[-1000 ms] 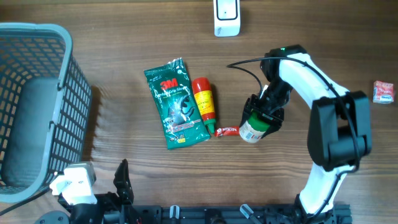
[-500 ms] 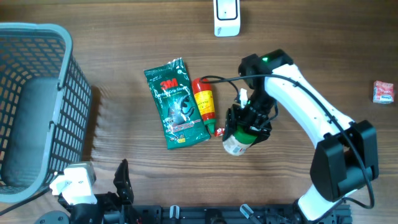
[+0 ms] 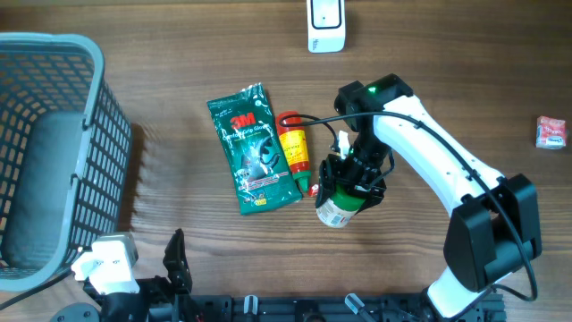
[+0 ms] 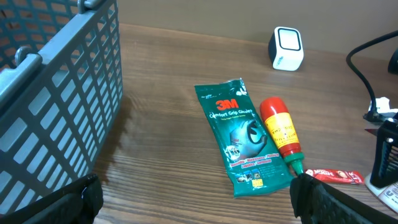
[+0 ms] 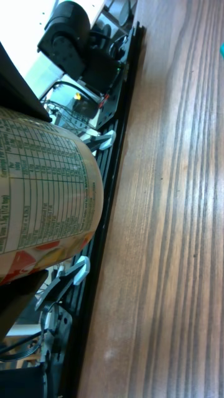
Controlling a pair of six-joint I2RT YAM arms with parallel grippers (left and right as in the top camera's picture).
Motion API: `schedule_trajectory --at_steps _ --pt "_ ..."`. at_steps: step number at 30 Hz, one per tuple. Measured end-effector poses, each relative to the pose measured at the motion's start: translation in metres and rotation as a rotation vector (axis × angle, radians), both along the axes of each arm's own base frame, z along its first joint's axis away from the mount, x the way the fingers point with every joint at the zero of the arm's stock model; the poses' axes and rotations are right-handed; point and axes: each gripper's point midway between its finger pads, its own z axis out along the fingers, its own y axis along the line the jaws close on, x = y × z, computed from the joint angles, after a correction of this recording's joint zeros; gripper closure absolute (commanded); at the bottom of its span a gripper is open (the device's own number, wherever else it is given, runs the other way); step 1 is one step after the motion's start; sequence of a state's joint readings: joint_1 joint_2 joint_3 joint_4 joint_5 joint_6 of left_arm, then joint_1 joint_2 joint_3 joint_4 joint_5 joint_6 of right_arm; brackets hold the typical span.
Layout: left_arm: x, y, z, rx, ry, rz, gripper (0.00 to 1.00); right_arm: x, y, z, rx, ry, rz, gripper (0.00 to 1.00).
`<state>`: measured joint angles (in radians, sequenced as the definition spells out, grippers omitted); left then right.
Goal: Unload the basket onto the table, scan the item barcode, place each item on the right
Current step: 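Carry jar to white scanner and hold label in front of it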
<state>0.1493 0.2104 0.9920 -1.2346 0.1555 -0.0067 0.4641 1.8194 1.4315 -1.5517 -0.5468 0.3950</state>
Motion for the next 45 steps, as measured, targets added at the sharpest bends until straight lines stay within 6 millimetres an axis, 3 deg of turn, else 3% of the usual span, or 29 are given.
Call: schedule_trajectory --at_steps 19,23,26,30,35,41,45 --pt "0.0 0.0 0.0 0.0 0.0 0.0 0.0 0.002 0.001 -0.001 0.005 -0.01 0.0 0.38" --pt "0.0 0.0 0.0 0.0 0.0 0.0 0.0 0.013 0.005 -0.005 0.029 -0.059 -0.004 0.36" --pt "0.0 0.0 0.0 0.0 0.0 0.0 0.0 0.02 0.003 -0.006 0.036 -0.076 -0.021 0.43" --pt "0.0 0.0 0.0 0.0 0.0 0.0 0.0 0.043 0.0 -0.011 0.058 -0.15 -0.06 0.44" --pt "0.0 0.0 0.0 0.0 0.0 0.0 0.0 0.09 -0.009 -0.014 0.058 -0.323 -0.096 0.44" --pt "0.0 0.0 0.0 0.0 0.0 0.0 0.0 0.182 0.0 -0.006 0.078 -0.714 -0.143 0.46" --pt "0.0 0.0 0.0 0.0 -0.001 0.0 0.0 0.25 0.003 0.023 0.081 -1.029 -0.188 0.51"
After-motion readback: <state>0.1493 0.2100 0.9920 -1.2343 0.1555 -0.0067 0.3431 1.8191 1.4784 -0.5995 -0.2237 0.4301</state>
